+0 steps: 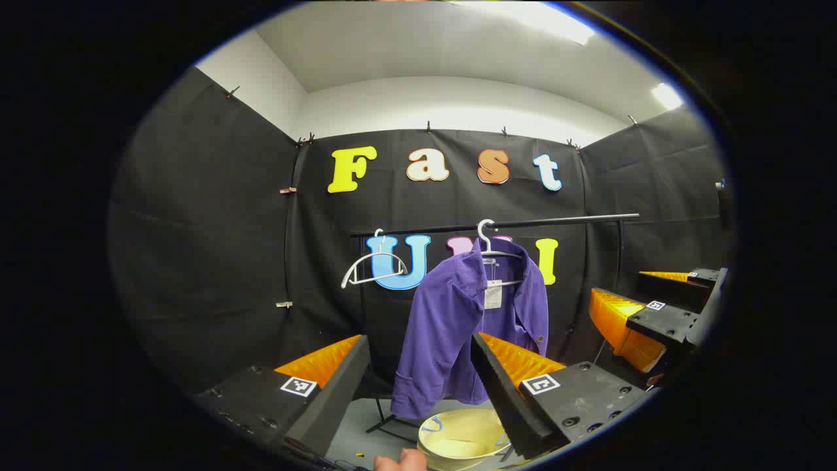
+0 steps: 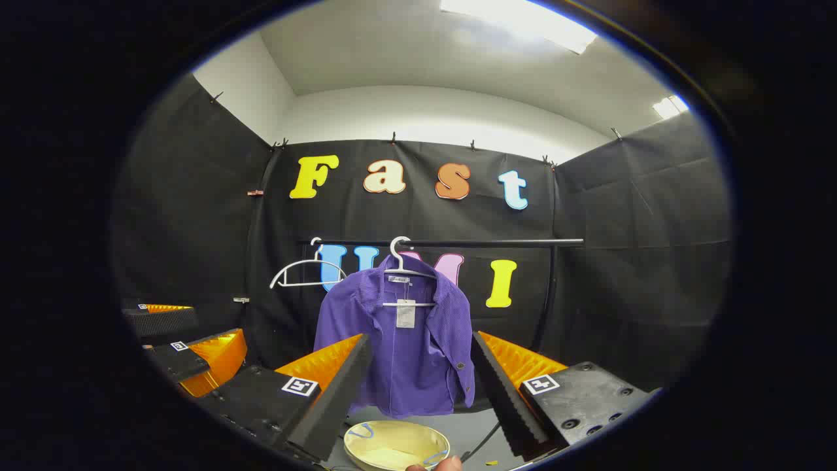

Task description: Grasp the clothes on the hanger with both hands and then place them into the laundry hamper below.

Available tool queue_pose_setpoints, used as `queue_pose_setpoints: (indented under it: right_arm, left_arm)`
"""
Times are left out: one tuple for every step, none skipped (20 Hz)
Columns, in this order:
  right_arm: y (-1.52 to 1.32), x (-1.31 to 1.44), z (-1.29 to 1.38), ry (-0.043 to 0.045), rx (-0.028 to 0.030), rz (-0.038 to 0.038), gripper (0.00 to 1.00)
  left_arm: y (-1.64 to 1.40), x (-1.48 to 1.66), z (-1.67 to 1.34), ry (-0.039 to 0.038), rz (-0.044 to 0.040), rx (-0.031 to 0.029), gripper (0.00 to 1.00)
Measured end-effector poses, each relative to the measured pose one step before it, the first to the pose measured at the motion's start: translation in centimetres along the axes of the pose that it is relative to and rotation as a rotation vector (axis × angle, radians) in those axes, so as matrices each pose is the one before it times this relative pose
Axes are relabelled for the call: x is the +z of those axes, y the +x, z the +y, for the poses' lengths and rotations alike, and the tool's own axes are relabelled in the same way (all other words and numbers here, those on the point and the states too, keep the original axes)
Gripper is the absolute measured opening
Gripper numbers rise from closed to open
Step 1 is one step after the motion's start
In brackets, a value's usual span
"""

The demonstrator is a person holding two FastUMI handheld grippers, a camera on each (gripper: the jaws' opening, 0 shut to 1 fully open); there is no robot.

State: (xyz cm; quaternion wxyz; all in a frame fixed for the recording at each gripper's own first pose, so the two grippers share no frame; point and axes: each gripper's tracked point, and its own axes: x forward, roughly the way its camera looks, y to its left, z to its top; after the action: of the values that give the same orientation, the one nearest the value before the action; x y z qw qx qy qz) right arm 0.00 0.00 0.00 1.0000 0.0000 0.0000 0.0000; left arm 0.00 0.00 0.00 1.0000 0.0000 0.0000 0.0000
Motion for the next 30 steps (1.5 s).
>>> queue_pose_setpoints:
  right_arm:
    - [-0.013,0.063,0.066,0.00152,0.00130,-0.00189,0.97]
    - [0.047,-0.010,0.060,0.00038,0.00086,-0.00187,0.97]
    - [-0.006,0.129,0.082,-0.00043,0.00073,-0.00222,0.97]
    - [0.044,0.155,0.107,0.00004,0.00130,-0.00198,0.97]
    - [-0.105,0.008,0.155,-0.00031,0.00221,-0.00130,0.97]
    - [-0.117,-0.051,0.124,-0.00113,0.00248,-0.00048,0.97]
    - [-0.054,-0.012,0.096,-0.00240,0.00100,0.00148,0.97]
    - [-0.125,-0.084,-0.037,-0.00089,0.00038,0.00112,0.99]
    - [-0.096,-0.069,-0.025,-0.00131,-0.00066,-0.00077,0.97]
    - [-0.032,-0.059,-0.181,-0.00066,-0.00468,0.00099,0.97]
    - [-0.021,-0.070,-0.083,0.00198,-0.00379,0.00142,0.97]
    - [-0.175,0.016,-0.011,0.00407,-0.00397,0.00022,0.97]
    - [-0.128,0.018,0.017,0.00316,-0.00366,0.00004,0.97]
    - [-0.038,-0.032,-0.053,0.00233,-0.00400,-0.00005,0.97]
    - [-0.020,-0.015,0.082,0.00108,-0.00230,0.00034,0.97]
    - [-0.055,-0.035,0.016,0.00000,-0.00204,-0.00051,0.99]
    - [0.019,0.001,0.084,-0.00116,-0.00194,0.00107,0.97]
    - [0.071,0.059,0.053,0.00005,-0.00149,0.00075,0.97]
    - [0.051,0.071,0.125,0.00069,-0.00046,0.00049,0.97]
    - [0.019,0.079,0.063,0.00120,-0.00110,-0.00065,0.97]
    - [0.134,0.041,-0.094,-0.00011,-0.00504,-0.00124,0.97]
    - [0.108,-0.043,-0.193,-0.00193,-0.00697,0.00111,0.99]
    - [0.212,0.205,-0.231,-0.00066,-0.00591,-0.00221,0.97]
    - [0.432,0.200,-0.168,0.00075,-0.00575,-0.00315,0.97]
    - [0.532,0.298,-0.116,-0.00039,-0.00244,-0.00687,0.97]
    - [0.735,0.238,-0.181,-0.00261,-0.00334,-0.00568,0.97]
    - [0.874,0.175,-0.195,-0.00155,-0.00140,-0.00516,0.97]
    - [0.867,0.034,-0.286,0.00282,-0.00245,-0.00218,0.98]
    - [0.886,-0.004,-0.170,0.00627,0.00232,-0.00170,0.97]
    - [0.859,-0.062,-0.256,0.00553,0.00158,-0.00504,0.97]
  left_arm:
    - [-0.015,0.018,0.010,-0.00155,-0.00431,-0.00278,0.98]
    - [-0.016,0.097,0.070,-0.00116,-0.00429,0.00056,0.99]
    - [0.010,-0.064,0.026,-0.00067,-0.00274,0.00326,0.98]
    - [-0.060,-0.012,-0.021,-0.00099,0.00060,0.00163,0.98]
    - [0.010,-0.069,0.034,-0.00044,-0.00003,0.00278,0.98]
    - [-0.018,0.013,-0.011,0.00024,0.00139,0.00079,0.98]
    - [-0.073,-0.076,-0.027,-0.00021,0.00122,-0.00264,0.98]
    - [-0.059,0.074,0.027,0.00071,-0.00023,-0.00186,0.98]
    - [0.049,-0.039,0.006,0.00072,-0.00335,-0.00199,0.98]
    - [-0.051,0.060,0.015,0.00098,-0.00122,-0.00071,0.98]
    - [-0.009,-0.118,-0.010,0.00104,0.00083,-0.00123,0.98]
    - [-0.040,0.044,-0.024,0.00228,-0.00024,-0.00290,0.98]
    - [-0.057,-0.039,-0.028,0.00207,-0.00014,-0.00278,0.98]
    - [-0.061,0.068,-0.052,0.00061,-0.00142,-0.00300,0.98]
    - [-0.013,-0.041,-0.031,0.00004,-0.00118,-0.00346,0.98]
    - [-0.085,0.071,-0.045,0.00026,-0.00171,-0.00274,0.98]
    - [0.011,-0.050,0.023,0.00034,-0.00167,-0.00237,0.98]
    - [0.012,0.015,-0.007,0.00089,-0.00168,-0.00325,0.98]
    - [-0.039,0.037,-0.026,0.00090,-0.00209,-0.00198,0.98]
    - [0.067,0.079,-0.083,-0.00001,-0.00243,-0.00464,0.98]
    - [-0.088,-0.029,-0.020,0.00042,-0.00305,-0.00457,0.98]
    - [-0.008,0.083,-0.044,-0.00004,-0.00084,-0.00480,0.98]
    - [0.003,-0.051,-0.090,0.00050,-0.00272,-0.00599,0.98]
    - [0.035,0.104,-0.051,0.00158,-0.00192,-0.00556,0.98]
    - [-0.004,-0.143,0.040,0.00226,-0.00037,-0.00336,0.98]
    - [0.120,-0.046,-0.049,0.00383,0.00317,-0.00321,0.98]
    - [0.189,-0.205,0.015,0.00295,0.00388,-0.00168,0.98]
    - [0.364,-0.029,-0.098,0.00257,0.00532,-0.00214,0.98]
    - [1.056,-0.024,-0.270,0.00004,0.00609,-0.00037,0.98]
    - [1.193,0.205,-0.439,-0.00293,0.00276,-0.00052,0.98]
